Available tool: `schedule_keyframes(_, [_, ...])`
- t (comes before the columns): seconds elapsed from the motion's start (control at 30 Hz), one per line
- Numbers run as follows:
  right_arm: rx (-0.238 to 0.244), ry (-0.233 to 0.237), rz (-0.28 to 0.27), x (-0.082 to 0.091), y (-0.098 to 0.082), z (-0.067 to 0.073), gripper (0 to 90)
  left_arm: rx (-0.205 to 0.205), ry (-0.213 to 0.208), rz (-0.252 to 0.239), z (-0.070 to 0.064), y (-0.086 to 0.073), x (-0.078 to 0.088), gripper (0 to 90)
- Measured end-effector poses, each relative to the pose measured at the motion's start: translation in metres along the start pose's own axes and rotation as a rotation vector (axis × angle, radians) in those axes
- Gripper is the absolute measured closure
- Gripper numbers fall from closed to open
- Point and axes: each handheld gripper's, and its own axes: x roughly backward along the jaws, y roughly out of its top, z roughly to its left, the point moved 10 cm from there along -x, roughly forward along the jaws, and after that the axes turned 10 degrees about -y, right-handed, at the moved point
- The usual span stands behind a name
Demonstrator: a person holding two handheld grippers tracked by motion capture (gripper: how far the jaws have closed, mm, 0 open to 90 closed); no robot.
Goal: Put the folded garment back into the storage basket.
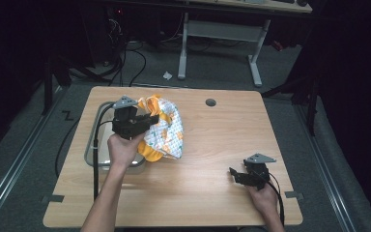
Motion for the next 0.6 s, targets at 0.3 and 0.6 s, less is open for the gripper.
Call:
schedule_keyframes(0.3, [0.0, 0.0, 0.001, 0.0, 0.0, 0.0, 28.5, 0.011, 0.035, -0.008, 0.013, 0.0, 0.017, 79.4])
schedule_keyframes(0.6, [0.0, 0.001, 0.001, 0.0, 0.0, 0.0, 28.5, 0.029, 0.066, -0.02, 0.032, -0.001, 0.037, 79.4])
